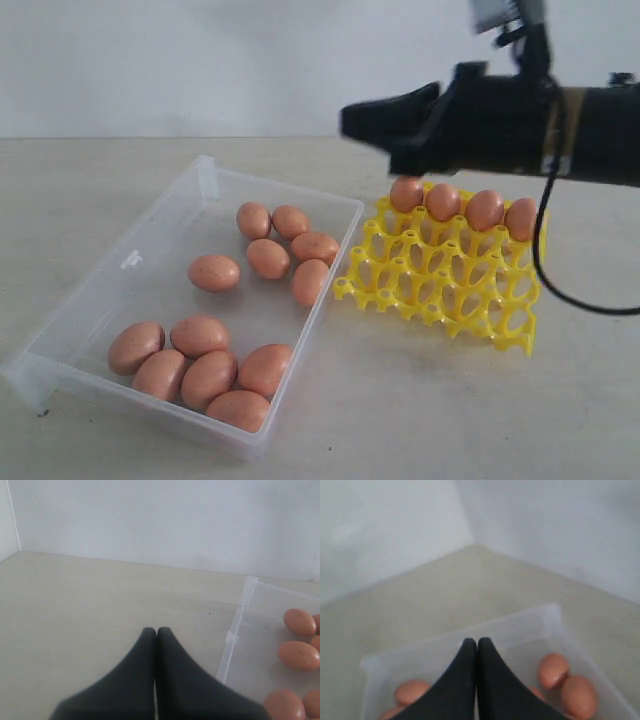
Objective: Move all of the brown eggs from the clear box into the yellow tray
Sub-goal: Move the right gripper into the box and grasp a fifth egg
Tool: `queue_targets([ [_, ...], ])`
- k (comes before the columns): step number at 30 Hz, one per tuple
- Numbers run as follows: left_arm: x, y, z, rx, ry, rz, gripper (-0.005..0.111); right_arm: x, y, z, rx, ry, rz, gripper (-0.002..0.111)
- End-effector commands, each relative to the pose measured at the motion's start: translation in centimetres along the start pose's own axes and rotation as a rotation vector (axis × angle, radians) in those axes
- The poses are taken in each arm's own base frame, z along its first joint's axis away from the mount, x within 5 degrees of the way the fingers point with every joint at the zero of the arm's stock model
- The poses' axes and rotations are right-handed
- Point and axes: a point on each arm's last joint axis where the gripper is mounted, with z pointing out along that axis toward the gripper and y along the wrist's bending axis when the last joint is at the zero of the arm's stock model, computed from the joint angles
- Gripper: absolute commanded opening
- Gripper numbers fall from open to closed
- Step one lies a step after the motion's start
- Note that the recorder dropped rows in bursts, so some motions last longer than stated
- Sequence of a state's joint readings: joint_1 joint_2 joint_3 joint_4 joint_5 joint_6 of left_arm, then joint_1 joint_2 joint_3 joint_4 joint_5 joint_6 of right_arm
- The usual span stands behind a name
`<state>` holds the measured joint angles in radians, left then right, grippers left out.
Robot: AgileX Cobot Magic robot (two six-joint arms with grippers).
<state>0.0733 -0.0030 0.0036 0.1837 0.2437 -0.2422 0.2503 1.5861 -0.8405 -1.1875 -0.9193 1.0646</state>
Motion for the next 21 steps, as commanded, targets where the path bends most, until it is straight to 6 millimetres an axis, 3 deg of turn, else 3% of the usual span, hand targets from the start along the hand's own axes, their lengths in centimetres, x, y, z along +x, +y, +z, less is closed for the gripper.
queue_targets([
  [1, -0.2, -0.1, 0.0, 0.008, -0.010, 0.006, -0.004, 0.8, 6.3, 3.8, -0.128, 0.260, -0.373, 0.000],
  [4, -0.2, -0.1, 0.0, 0.008, -0.010, 0.006, -0.004, 0.5, 10.2, 6.7, -0.022, 0.359, -0.626, 0.000],
  [6, -0.2, -0.1, 0.0, 0.008, -0.010, 0.006, -0.004, -0.3, 12.2, 8.5, 0.199, 0.346, -0.653, 0.000],
  [9, -0.2, -0.1, 0.0, 0.008, -0.012, 0.006, -0.004, -0.9, 13.7, 10.8, 0.333, 0.339, -0.644, 0.000],
  [13, -0.2, -0.1, 0.0, 0.008, -0.012, 0.006, -0.004, -0.9, 13.5, 13.6, 0.338, 0.462, -0.448, 0.000],
  [14, -0.2, -0.1, 0.0, 0.008, -0.012, 0.006, -0.004, -0.2, 12.7, 14.4, 0.313, 0.721, -0.497, 0.000],
  [15, -0.2, -0.1, 0.0, 0.008, -0.012, 0.006, -0.004, 0.2, 12.7, 14.5, 0.268, 0.848, -0.511, 0.000],
  [16, -0.2, -0.1, 0.0, 0.008, -0.012, 0.006, -0.004, 0.9, 11.8, 14.5, 0.239, 1.136, -0.565, 0.000],
  [17, -0.2, -0.1, 0.0, 0.008, -0.012, 0.006, -0.004, 0.8, 11.6, 14.4, 0.261, 1.228, -0.567, 0.000],
  [19, -0.2, -0.1, 0.0, 0.008, -0.012, 0.006, -0.004, 0.6, 11.3, 15.4, 0.246, 1.295, -0.614, 0.000],
  [21, -0.2, -0.1, 0.0, 0.008, -0.012, 0.006, -0.004, 0.2, 12.5, 16.2, 0.074, 1.262, -0.621, 0.000],
])
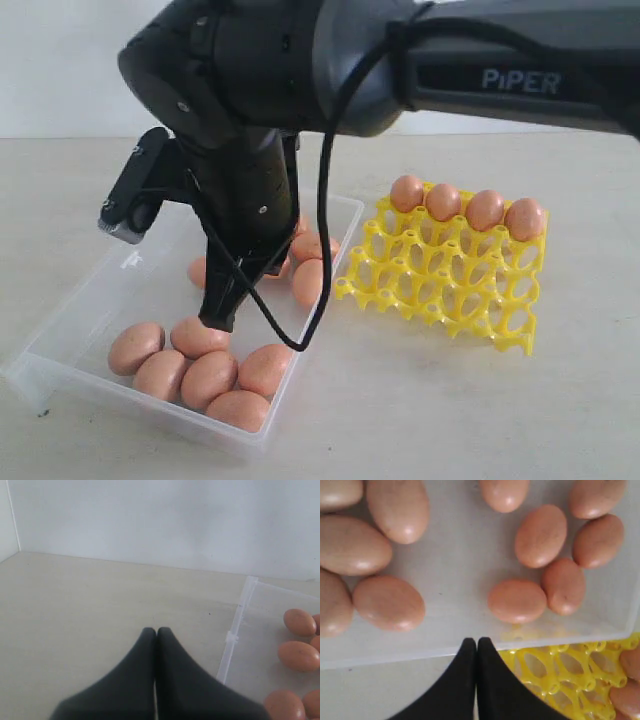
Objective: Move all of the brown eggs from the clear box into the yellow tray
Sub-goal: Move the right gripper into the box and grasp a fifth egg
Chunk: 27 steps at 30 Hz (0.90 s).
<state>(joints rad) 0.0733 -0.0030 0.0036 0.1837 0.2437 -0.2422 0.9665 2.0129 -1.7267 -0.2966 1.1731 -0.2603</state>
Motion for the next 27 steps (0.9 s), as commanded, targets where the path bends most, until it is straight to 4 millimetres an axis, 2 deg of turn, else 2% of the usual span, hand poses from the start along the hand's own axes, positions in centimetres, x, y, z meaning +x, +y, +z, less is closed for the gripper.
queue_targets([
  [1, -0.2, -0.1, 0.0, 0.008, -0.012, 0.006, -0.004, -1.5, 1.1, -1.4, -0.199, -0.105, -0.148, 0.000],
  [3, -0.2, -0.1, 0.0, 0.008, -0.012, 0.006, -0.004, -1.9, 1.6, -0.7, -0.247, -0.115, -0.178, 0.001],
  [5, -0.2, -0.1, 0.0, 0.008, -0.012, 0.006, -0.004, -2.3, 1.4, -0.3, -0.222, -0.145, -0.164, 0.012],
  [6, -0.2, -0.1, 0.0, 0.008, -0.012, 0.006, -0.004, -2.4, 1.3, -0.2, -0.220, -0.150, -0.163, 0.027],
  [7, -0.2, -0.1, 0.0, 0.008, -0.012, 0.006, -0.004, -2.4, 1.3, -0.2, -0.214, -0.156, -0.165, 0.039],
  [10, -0.2, -0.1, 0.0, 0.008, -0.012, 0.006, -0.004, -2.9, 1.0, -0.2, -0.174, -0.213, -0.179, 0.066],
  [12, -0.2, -0.1, 0.0, 0.008, -0.012, 0.006, -0.004, -3.4, 0.6, -0.2, -0.135, -0.256, -0.184, 0.067],
  [15, -0.2, -0.1, 0.0, 0.008, -0.012, 0.006, -0.004, -4.1, 0.4, 0.1, -0.099, -0.315, -0.176, 0.059],
  [18, -0.2, -0.1, 0.0, 0.008, -0.012, 0.006, -0.004, -4.6, 0.5, 1.5, -0.096, -0.326, -0.151, 0.052],
  [23, -0.2, -0.1, 0.0, 0.008, -0.012, 0.006, -0.004, -4.6, 0.8, 5.5, -0.143, -0.249, -0.108, 0.058],
  [27, -0.2, -0.1, 0.0, 0.008, -0.010, 0.006, -0.004, -4.5, 1.1, 6.7, -0.162, -0.211, -0.103, 0.062],
])
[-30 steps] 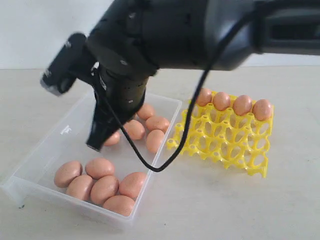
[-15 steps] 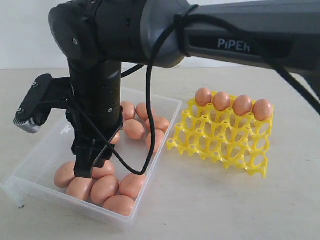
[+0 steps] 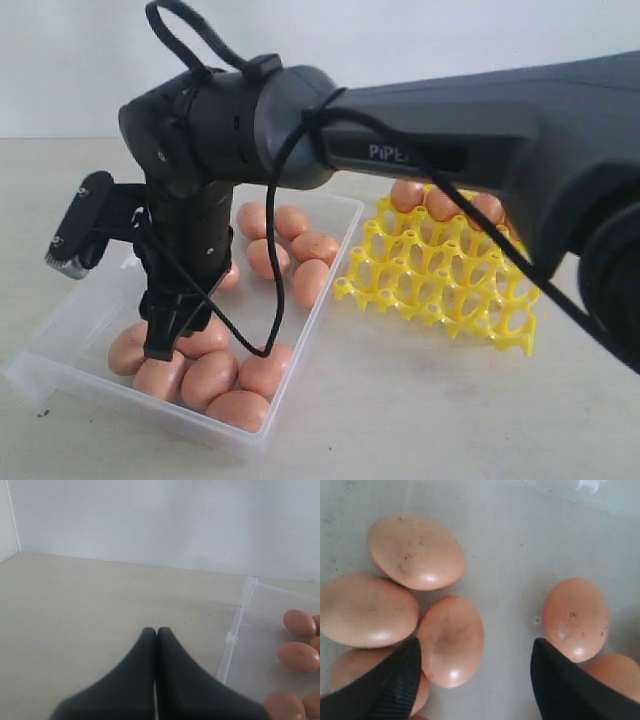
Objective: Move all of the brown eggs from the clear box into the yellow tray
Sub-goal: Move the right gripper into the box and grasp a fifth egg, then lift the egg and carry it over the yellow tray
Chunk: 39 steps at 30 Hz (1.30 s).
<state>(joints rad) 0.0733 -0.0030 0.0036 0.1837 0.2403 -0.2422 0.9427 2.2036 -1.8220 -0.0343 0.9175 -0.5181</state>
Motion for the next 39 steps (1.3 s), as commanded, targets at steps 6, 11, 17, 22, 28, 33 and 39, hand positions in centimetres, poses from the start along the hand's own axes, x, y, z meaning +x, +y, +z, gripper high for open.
queue_targets([
  [6, -0.2, -0.1, 0.0, 0.007, -0.007, 0.006, -0.004, 0.3, -0.1, 1.8, -0.010, 0.018, 0.014, 0.062],
  [11, -0.2, -0.1, 0.0, 0.007, -0.007, 0.006, -0.004, 0.8, 0.2, 4.0, -0.029, 0.050, 0.013, 0.062],
  [17, -0.2, -0.1, 0.0, 0.007, -0.008, 0.006, -0.004, 1.1, 0.5, 5.6, -0.041, 0.069, 0.018, 0.052],
  [22, -0.2, -0.1, 0.0, 0.007, -0.008, 0.006, -0.004, 1.2, 0.4, 5.0, -0.040, 0.083, 0.080, 0.001],
  [28, -0.2, -0.1, 0.0, 0.007, -0.008, 0.006, -0.004, -1.3, -1.5, -5.0, 0.108, -0.185, 0.221, 0.001],
  [33, -0.2, -0.1, 0.0, 0.007, -0.008, 0.006, -0.004, -2.7, -1.7, -14.6, 0.086, -0.572, 0.596, 0.001],
  [39, -0.2, -0.1, 0.0, 0.007, -0.008, 0.006, -0.004, -2.1, 3.2, -15.9, 0.083, -0.953, 0.575, 0.001],
])
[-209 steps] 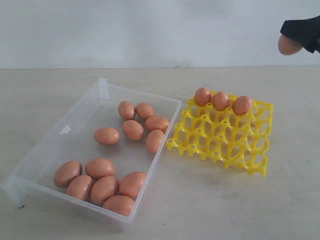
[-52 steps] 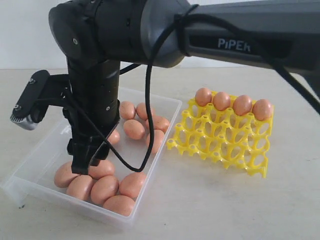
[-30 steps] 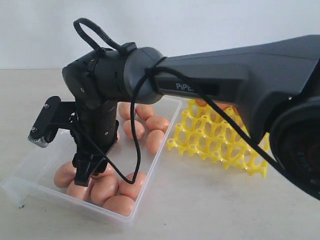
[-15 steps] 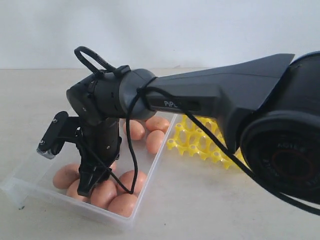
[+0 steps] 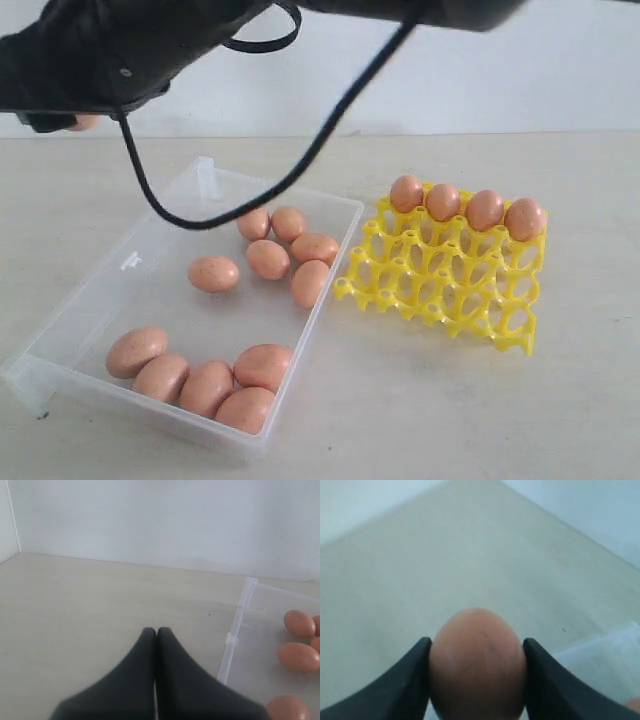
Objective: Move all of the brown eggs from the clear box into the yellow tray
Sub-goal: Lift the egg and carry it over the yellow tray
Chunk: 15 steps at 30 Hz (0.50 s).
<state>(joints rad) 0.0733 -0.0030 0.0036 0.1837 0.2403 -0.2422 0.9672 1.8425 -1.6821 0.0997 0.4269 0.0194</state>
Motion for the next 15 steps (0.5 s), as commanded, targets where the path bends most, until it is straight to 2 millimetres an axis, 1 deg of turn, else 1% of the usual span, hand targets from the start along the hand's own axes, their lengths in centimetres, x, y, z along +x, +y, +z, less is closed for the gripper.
queue_targets([
  [1, -0.2, -0.1, 0.0, 0.007, -0.008, 0.006, -0.004, 3.2, 3.1, -2.0, -0.073, -0.291, -0.002, 0.001],
  [2, -0.2, -0.1, 0.0, 0.007, -0.008, 0.006, -0.004, 4.9, 3.3, -2.4, -0.080, -0.354, -0.003, 0.001],
  [4, -0.2, -0.1, 0.0, 0.007, -0.008, 0.006, -0.004, 8.5, 3.4, -3.6, -0.083, -0.445, 0.079, 0.001],
  [5, -0.2, -0.1, 0.0, 0.007, -0.008, 0.006, -0.004, 10.4, 2.9, -4.1, -0.061, -0.457, 0.136, 0.001],
  [6, -0.2, -0.1, 0.0, 0.007, -0.008, 0.006, -0.004, 11.8, 2.3, -4.5, -0.038, -0.457, 0.183, 0.001],
  [8, -0.2, -0.1, 0.0, 0.007, -0.008, 0.006, -0.004, 15.1, 0.2, -5.0, 0.050, -0.427, 0.284, 0.001],
  [9, -0.2, -0.1, 0.0, 0.007, -0.008, 0.006, -0.004, 16.2, -1.0, -5.2, 0.098, -0.416, 0.332, 0.000],
  [11, -0.2, -0.1, 0.0, 0.007, -0.007, 0.006, -0.004, 17.9, -4.0, -5.7, 0.195, -0.397, 0.448, 0.000],
  [13, -0.2, -0.1, 0.0, 0.007, -0.007, 0.006, -0.004, 18.4, -7.7, -6.1, 0.269, -0.379, 0.558, 0.000],
  [15, -0.2, -0.1, 0.0, 0.007, -0.007, 0.006, -0.004, 18.0, -11.5, -6.7, 0.297, -0.364, 0.645, 0.000],
])
